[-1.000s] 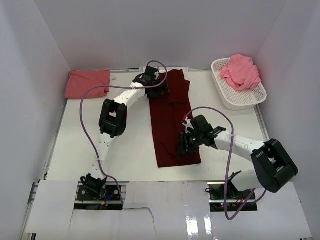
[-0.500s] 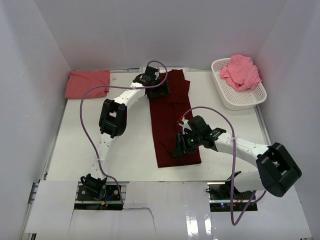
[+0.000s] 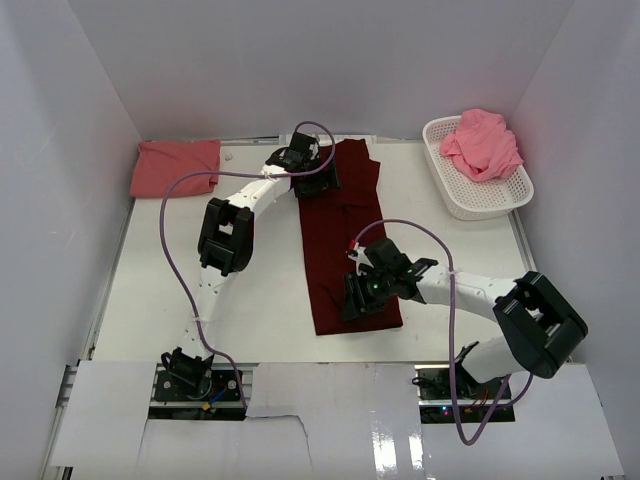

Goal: Fold and stack the t-shirts
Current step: Grab the bottom of the folded rectangular tshirt with both arms

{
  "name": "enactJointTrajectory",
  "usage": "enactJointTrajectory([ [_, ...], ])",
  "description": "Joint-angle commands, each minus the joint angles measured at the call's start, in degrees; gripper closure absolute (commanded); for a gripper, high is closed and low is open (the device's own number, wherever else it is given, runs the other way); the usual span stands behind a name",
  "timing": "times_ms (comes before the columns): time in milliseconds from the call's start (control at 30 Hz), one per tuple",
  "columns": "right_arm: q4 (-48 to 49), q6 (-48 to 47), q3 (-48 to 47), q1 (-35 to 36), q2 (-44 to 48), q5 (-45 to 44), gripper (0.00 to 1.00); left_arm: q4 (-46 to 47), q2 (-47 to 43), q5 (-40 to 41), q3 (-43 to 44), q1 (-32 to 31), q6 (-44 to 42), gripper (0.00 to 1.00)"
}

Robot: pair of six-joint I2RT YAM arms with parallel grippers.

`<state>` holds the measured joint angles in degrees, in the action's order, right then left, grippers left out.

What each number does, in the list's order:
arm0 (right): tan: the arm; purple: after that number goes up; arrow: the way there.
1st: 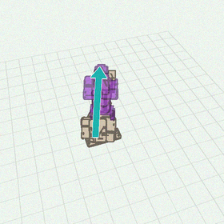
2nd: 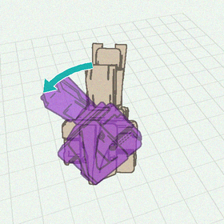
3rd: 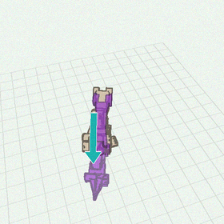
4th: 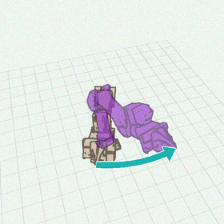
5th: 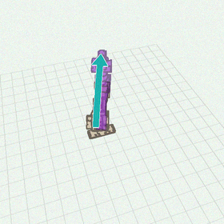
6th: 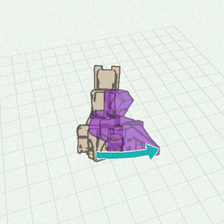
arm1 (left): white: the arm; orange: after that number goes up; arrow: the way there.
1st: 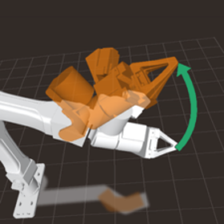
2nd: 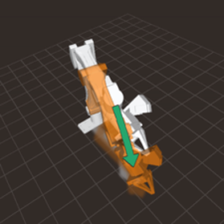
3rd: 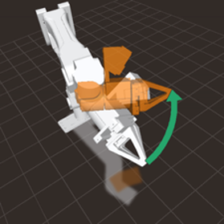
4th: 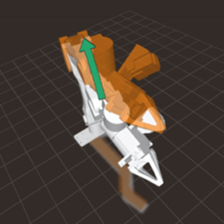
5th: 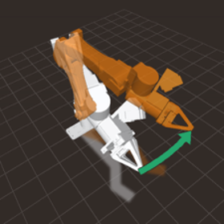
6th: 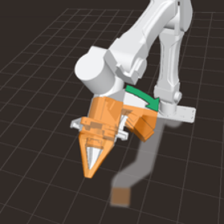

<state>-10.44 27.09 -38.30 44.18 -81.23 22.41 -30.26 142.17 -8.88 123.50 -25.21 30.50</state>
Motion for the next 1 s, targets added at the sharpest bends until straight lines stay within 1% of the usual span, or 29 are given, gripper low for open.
enactJointTrajectory([
  [0, 2.70, 0.42, 0.60, 0.73, -0.24, -0.53, 0.53, -1.99, -1.81, 0.27, 1.83, 0.34, -0.97, 0.02],
  [67, 2.35, 0.16, 0.69, 0.73, 0.19, -1.32, 0.59, -1.91, -1.72, 0.27, 1.83, 0.34, -0.97, 0.02],
  [100, 2.09, 0.15, 0.69, 0.73, 0.46, -1.58, 0.76, -1.91, -1.81, 0.27, 1.92, 0.34, -1.06, 0.02],
  [133, 1.83, 0.24, 0.77, 0.73, 0.98, -2.02, 0.88, -1.91, -1.81, 0.36, 2.00, 0.34, -1.06, 0.02],
  [167, 1.30, 0.42, 0.86, 0.73, 1.25, -2.28, 0.92, -1.99, -1.81, 0.36, 2.09, 0.34, -1.15, 0.02],
  [333, 0.50, 2.78, 2.26, 0.73, 5.80, -0.54, 0.92, -2.17, -1.28, 0.97, 2.88, 0.34, -1.67, 0.02],
  [467, 1.21, 7.44, 5.34, 0.73, 11.35, 1.40, 0.92, -2.70, -0.40, 0.98, 4.38, 0.34, -1.85, 0.02],
  [633, 1.64, 12.62, 8.24, 0.47, 18.29, 1.58, 0.92, -2.79, -0.31, 1.06, 4.55, 0.34, -2.02, 0.02],
  [667, 2.00, 15.33, 8.77, 0.46, 18.91, 1.93, 0.92, -2.96, -0.31, 1.15, 4.73, 0.34, -2.20, 0.02],
  [700, 2.52, 16.75, 9.30, 0.38, 19.79, 2.80, 0.92, -2.87, -0.31, 1.32, 4.73, 0.34, -2.20, 0.02],
  [733, 3.40, 18.07, 9.82, 0.29, 19.80, 3.51, 0.85, -2.96, -0.23, 1.41, 4.64, 0.34, -2.29, 0.02],
  [767, 3.75, 19.82, 10.61, 0.29, 19.45, 4.30, 0.63, -2.96, -0.23, 1.41, 4.73, 0.34, -2.20, 0.02],
  [800, 3.84, 20.89, 10.88, 0.29, 18.31, 5.35, 0.57, -2.96, -0.05, 1.41, 4.90, 0.34, -2.29, 0.02],
  [867, 2.27, 21.95, 10.45, 0.11, 16.90, 5.45, 0.51, -3.14, 0.65, 1.68, 5.95, 0.34, -2.73, 0.02],
  [933, -0.71, 20.55, 8.87, 0.55, 17.42, 0.47, 0.49, -3.57, 1.62, 1.77, 7.36, 0.51, -2.90, 0.02],
  [967, -8.03, 19.15, 7.03, 1.25, 18.03, -3.30, 0.48, -4.36, 1.97, 1.59, 8.85, 0.60, -2.90, 0.02],
])
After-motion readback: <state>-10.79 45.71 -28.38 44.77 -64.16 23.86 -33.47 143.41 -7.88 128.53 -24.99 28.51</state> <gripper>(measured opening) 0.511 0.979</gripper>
